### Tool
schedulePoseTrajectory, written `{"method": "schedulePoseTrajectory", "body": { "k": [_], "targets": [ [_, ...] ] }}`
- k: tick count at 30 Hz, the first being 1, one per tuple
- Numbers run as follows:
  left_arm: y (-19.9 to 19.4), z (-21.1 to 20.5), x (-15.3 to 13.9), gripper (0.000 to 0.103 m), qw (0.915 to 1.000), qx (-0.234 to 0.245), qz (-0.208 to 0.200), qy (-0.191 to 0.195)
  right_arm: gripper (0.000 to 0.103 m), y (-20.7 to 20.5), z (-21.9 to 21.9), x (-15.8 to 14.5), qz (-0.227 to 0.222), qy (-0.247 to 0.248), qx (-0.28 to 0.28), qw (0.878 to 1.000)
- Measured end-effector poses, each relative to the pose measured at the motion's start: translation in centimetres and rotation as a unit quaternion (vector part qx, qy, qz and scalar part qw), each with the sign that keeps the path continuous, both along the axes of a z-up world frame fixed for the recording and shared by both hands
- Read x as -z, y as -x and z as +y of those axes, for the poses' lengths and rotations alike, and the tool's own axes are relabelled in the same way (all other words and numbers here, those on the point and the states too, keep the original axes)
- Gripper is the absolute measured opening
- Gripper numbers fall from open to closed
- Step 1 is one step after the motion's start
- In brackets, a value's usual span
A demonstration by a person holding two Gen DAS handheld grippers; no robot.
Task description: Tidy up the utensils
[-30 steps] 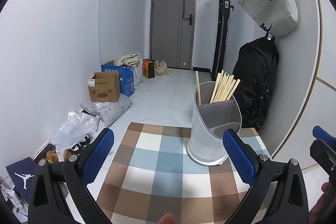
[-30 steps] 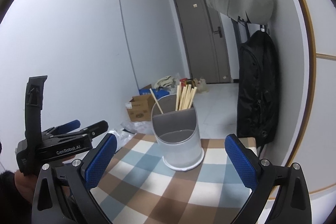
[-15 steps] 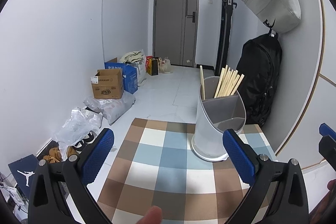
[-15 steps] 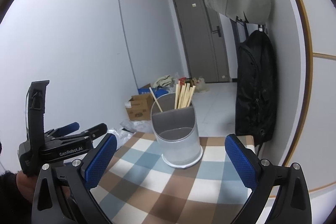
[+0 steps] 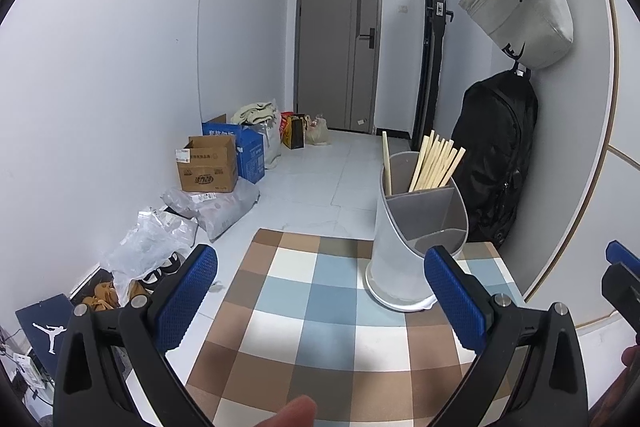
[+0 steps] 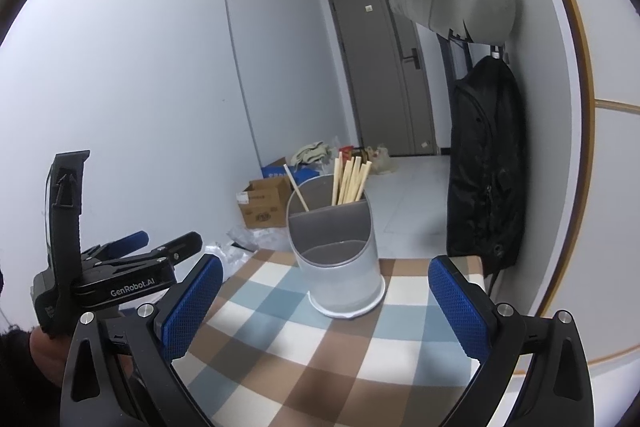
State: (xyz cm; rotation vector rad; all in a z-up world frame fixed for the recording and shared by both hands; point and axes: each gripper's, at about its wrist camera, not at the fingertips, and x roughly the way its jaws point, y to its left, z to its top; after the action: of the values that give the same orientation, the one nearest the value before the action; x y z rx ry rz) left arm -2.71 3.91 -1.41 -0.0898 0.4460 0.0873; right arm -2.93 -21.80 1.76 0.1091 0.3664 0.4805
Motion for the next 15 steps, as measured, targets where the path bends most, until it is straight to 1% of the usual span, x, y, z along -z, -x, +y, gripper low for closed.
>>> {"method": "schedulePoseTrajectory", "body": {
  "k": [15],
  "targets": [
    [-0.05, 0.23, 0.0, 0.101, 1.0, -0.003, 0.004, 0.006, 0.103, 0.16, 0.05, 0.14, 0.0, 0.003, 0.001, 1.0]
  ]
}}
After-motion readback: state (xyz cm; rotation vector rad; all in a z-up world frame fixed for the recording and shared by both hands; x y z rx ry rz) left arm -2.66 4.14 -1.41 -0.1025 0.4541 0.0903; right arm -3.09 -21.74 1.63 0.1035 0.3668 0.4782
